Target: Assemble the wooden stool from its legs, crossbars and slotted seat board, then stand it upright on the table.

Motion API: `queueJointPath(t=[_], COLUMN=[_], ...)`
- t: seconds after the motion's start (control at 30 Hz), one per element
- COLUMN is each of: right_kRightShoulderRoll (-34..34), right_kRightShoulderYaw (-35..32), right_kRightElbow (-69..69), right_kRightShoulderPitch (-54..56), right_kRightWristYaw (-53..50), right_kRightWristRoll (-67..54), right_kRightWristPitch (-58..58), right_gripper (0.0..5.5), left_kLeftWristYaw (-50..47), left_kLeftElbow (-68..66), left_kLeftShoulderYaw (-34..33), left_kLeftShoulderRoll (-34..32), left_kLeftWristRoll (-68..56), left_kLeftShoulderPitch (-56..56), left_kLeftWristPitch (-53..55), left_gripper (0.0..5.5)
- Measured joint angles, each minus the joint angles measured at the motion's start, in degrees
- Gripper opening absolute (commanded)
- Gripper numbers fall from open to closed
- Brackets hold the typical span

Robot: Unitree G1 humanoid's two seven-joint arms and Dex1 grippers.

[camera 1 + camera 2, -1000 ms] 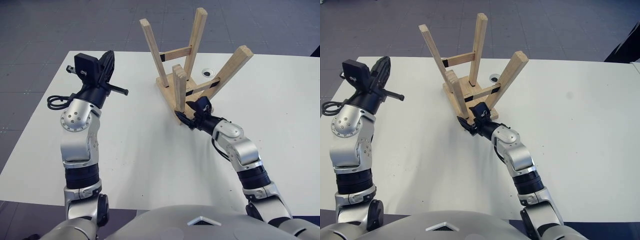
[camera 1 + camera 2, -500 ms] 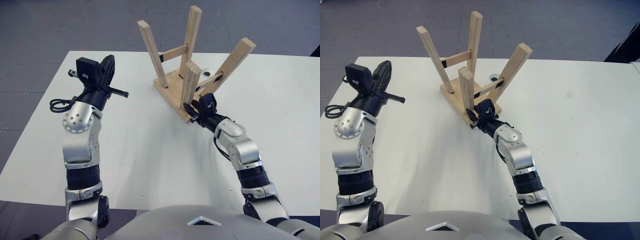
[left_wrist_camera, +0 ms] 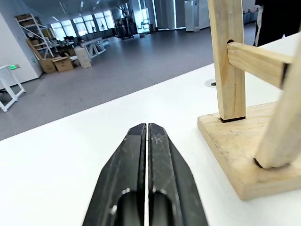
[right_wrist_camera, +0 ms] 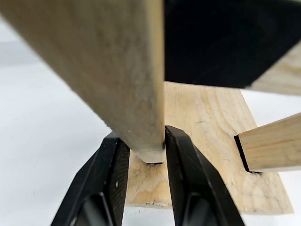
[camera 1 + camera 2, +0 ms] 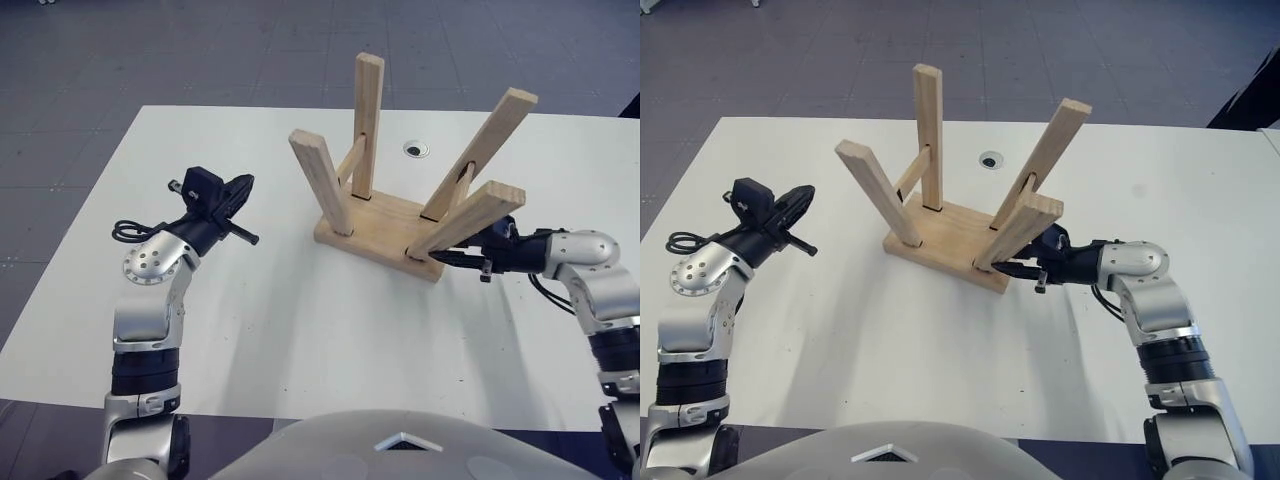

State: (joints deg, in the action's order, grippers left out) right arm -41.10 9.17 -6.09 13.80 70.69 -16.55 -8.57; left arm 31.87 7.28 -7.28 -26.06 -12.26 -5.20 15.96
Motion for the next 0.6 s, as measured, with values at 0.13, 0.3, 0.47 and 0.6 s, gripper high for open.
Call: queueJointPath(t=[0.13,0.3,0.47,0.6], right_kRightShoulderRoll=[-1.6,0.2,3.0,4.9], right_kRightShoulderYaw=[3.1,3.9,3.4,2.6], right_kRightElbow=[-9.0,-19.0,-29.2,-33.9], right_kRightShoulderPitch=[6.6,12.0,16.7,17.9], right_kRightWristYaw=[7.9,9.7,7.0,4.4], right_kRightWristRoll=[2.0,3.7,6.4,6.8], right_kRightWristPitch=[9.5,16.5,22.8,24.5], right_gripper=[1.00,0.99,0.98,0.98], left_kLeftWristYaw=[2.9,2.9,2.7,2.7], left_kLeftElbow=[-0.8,-1.0,-2.1,-2.6], left_kLeftShoulderYaw=[3.4,3.7,3.6,3.7], left_kLeftShoulderRoll=[-0.5,-0.5,-0.5,-0.4], left_kLeftWristRoll=[0.1,0.1,0.1,0.1], left_kLeftShoulderPitch=[-0.1,0.0,0.1,0.0], left_kLeftWristPitch=[0.3,0.3,0.3,0.3], left_gripper=[0.10,0.10,0.10,0.10])
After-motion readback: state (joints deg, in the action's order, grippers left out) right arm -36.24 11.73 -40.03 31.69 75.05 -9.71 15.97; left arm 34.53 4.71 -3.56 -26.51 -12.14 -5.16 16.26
